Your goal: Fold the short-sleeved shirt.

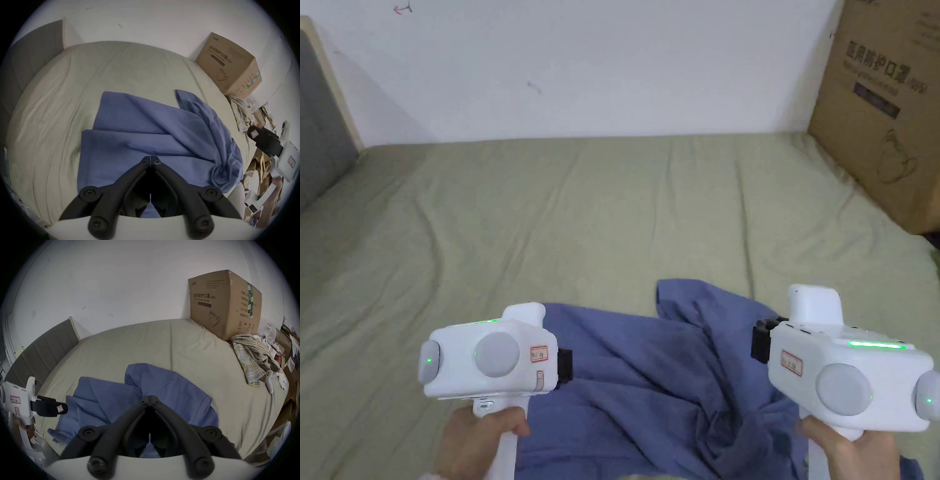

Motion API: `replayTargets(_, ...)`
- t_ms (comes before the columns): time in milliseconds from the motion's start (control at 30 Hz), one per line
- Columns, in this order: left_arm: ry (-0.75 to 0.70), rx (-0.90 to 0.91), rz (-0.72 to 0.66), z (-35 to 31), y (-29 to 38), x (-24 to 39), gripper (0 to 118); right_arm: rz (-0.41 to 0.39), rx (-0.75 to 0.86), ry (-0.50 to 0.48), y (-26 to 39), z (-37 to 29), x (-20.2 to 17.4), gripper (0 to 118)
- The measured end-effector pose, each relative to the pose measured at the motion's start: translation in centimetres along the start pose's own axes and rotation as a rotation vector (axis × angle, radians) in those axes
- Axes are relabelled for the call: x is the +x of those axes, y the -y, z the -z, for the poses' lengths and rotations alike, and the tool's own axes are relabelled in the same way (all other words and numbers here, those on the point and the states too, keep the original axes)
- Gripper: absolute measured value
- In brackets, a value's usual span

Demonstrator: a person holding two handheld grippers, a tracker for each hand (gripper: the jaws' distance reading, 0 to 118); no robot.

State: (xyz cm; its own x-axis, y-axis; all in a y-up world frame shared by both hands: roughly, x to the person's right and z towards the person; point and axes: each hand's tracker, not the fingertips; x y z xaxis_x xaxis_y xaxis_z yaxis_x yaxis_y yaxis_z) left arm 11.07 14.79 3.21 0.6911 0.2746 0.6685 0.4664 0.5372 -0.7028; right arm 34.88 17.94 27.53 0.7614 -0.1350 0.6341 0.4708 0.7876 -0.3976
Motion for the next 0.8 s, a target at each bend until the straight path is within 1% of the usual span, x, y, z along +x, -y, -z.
replayTargets(67, -0.018, -0.002, -0.006, 1.0, -1.1, -0.9, 0, -0.016, -0.021, -0.011, -0.2, 1.1, -0.1, 1)
replayTargets(100, -0.028, -0.009, -0.003, 1.7, -1.9, -1.5, 5, -0.024, -0.028, -0.013, -0.4, 1.7, -0.2, 1)
replayTargets(133, -0.041, -0.017, 0.007, 2.3, -2.7, -1.9, 24, -0.032, -0.035, -0.012, -0.5, 2.2, -0.2, 1)
replayTargets(167, -0.054, -0.013, 0.011, 2.9, -3.5, -2.4, 54, -0.038, -0.042, -0.011, -0.6, 2.7, -0.2, 1)
replayTargets(200, -0.087, -0.012, 0.016, 3.6, -4.6, -3.0, 65, -0.042, -0.051, -0.010, -0.8, 3.4, -0.1, 1)
replayTargets(233, -0.101, -0.022, 0.022, 4.2, -5.7, -3.6, 65, -0.044, -0.058, -0.009, -0.9, 3.9, -0.1, 1)
replayTargets(267, -0.104, -0.027, 0.024, 5.1, -6.9, -4.3, 94, -0.043, -0.066, -0.006, -1.1, 4.5, -0.1, 1)
replayTargets(300, -0.110, -0.027, 0.021, 5.8, -7.9, -5.0, 111, -0.040, -0.072, -0.007, -1.1, 5.1, 0.1, 1)
replayTargets(367, -0.126, -0.019, 0.015, 6.7, -9.7, -5.6, 105, -0.036, -0.082, -0.012, -1.3, 6.2, 0.3, 1)
replayTargets(400, -0.150, -0.026, -0.004, 7.6, -10.7, -6.1, 104, -0.036, -0.091, -0.009, -1.3, 6.8, 0.4, 1)
replayTargets(500, -0.157, -0.053, -0.042, 10.3, -12.8, -7.6, 103, -0.034, -0.110, -0.009, -1.3, 7.9, 1.0, 1)
replayTargets(533, -0.149, -0.064, -0.046, 8.2, -11.1, -6.4, 102, -0.032, -0.116, -0.011, -1.2, 8.0, 1.2, 1)
replayTargets(567, -0.147, -0.070, -0.052, 8.2, -11.1, -6.4, 101, -0.030, -0.121, -0.013, -1.1, 8.3, 1.6, 1)
replayTargets(600, -0.146, -0.085, -0.046, 11.1, -12.5, -8.0, 100, -0.027, -0.125, -0.013, -1.0, 8.5, 1.9, 1)
replayTargets(633, -0.157, -0.116, -0.037, 12.1, -12.6, -8.2, 102, -0.025, -0.131, -0.011, -0.9, 8.6, 2.2, 1)
replayTargets(667, -0.170, -0.126, -0.010, 11.8, -12.3, -7.8, 103, -0.024, -0.136, -0.007, -0.8, 8.7, 2.5, 1)
replayTargets(700, -0.190, -0.097, 0.016, 10.2, -12.0, -6.9, 102, -0.024, -0.142, -0.003, -0.7, 8.8, 2.9, 1)
replayTargets(733, -0.192, -0.079, 0.016, 9.1, -11.7, -6.5, 95, -0.022, -0.147, 0.001, -0.6, 8.9, 3.2, 1)
replayTargets(767, -0.198, -0.074, 0.026, 15.1, -13.0, -7.4, 87, -0.015, -0.153, 0.009, -0.5, 9.0, 3.6, 1)
replayTargets(800, -0.232, -0.088, 0.051, 15.7, -13.2, -7.1, 80, -0.003, -0.157, 0.013, -0.4, 9.2, 3.9, 1)
